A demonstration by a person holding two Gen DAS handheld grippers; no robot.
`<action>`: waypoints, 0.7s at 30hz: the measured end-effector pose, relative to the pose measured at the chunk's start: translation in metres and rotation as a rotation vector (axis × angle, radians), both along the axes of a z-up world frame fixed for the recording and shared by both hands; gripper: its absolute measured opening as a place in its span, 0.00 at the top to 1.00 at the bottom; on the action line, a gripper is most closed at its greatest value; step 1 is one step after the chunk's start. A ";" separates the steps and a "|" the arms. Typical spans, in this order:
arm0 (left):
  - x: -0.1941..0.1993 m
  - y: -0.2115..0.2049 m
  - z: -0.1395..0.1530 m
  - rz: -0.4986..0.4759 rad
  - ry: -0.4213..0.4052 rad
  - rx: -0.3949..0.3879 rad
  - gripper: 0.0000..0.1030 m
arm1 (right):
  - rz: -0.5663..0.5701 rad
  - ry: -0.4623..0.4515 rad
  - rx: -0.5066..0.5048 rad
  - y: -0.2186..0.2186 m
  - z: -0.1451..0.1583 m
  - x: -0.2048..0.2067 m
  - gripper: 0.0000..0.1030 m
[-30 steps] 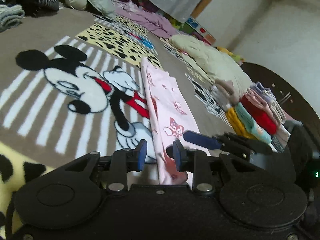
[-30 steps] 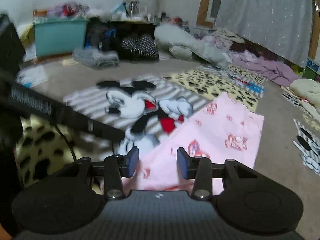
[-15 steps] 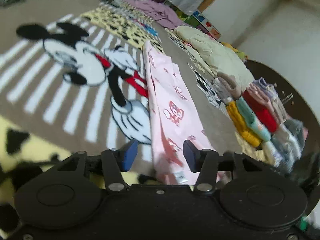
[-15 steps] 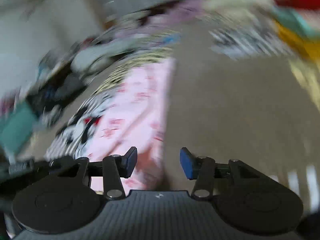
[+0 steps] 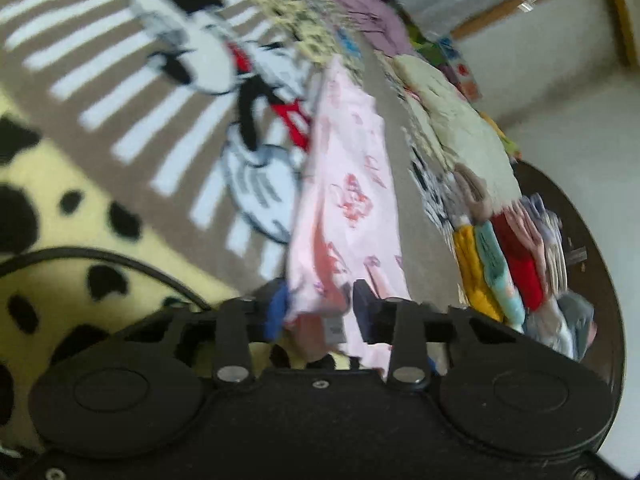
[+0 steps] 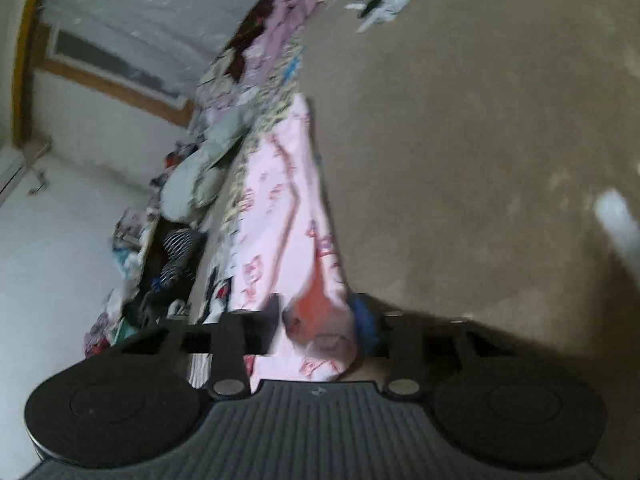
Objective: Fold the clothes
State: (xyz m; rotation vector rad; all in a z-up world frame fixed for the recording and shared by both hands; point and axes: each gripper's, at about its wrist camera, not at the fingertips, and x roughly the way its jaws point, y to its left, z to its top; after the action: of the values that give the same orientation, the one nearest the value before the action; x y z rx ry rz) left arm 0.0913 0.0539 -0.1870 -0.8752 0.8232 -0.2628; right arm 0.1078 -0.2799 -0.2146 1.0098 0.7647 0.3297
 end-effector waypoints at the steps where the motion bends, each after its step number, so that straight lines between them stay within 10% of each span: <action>1: 0.000 0.001 -0.001 0.010 0.014 0.000 0.92 | -0.004 -0.002 0.001 0.001 -0.002 0.000 0.79; 12: -0.040 -0.013 0.014 -0.028 0.007 0.130 0.96 | 0.081 -0.009 -0.078 -0.011 0.020 -0.034 0.84; 14: -0.040 -0.014 0.013 -0.051 0.012 0.159 0.89 | 0.107 -0.024 -0.147 -0.011 0.031 -0.037 0.79; 17: -0.045 -0.014 0.032 -0.129 -0.073 0.222 0.46 | 0.139 -0.131 -0.279 -0.012 0.059 -0.044 0.77; 21: -0.061 -0.032 0.070 -0.341 -0.325 0.533 0.44 | 0.300 -0.342 -0.613 0.001 0.094 -0.055 0.56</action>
State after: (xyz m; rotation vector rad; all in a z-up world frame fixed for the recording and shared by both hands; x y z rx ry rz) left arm 0.0307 0.0215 -0.1168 -0.1806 0.6855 -0.4455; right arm 0.0523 -0.2790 -0.1208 0.2495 0.6431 0.4746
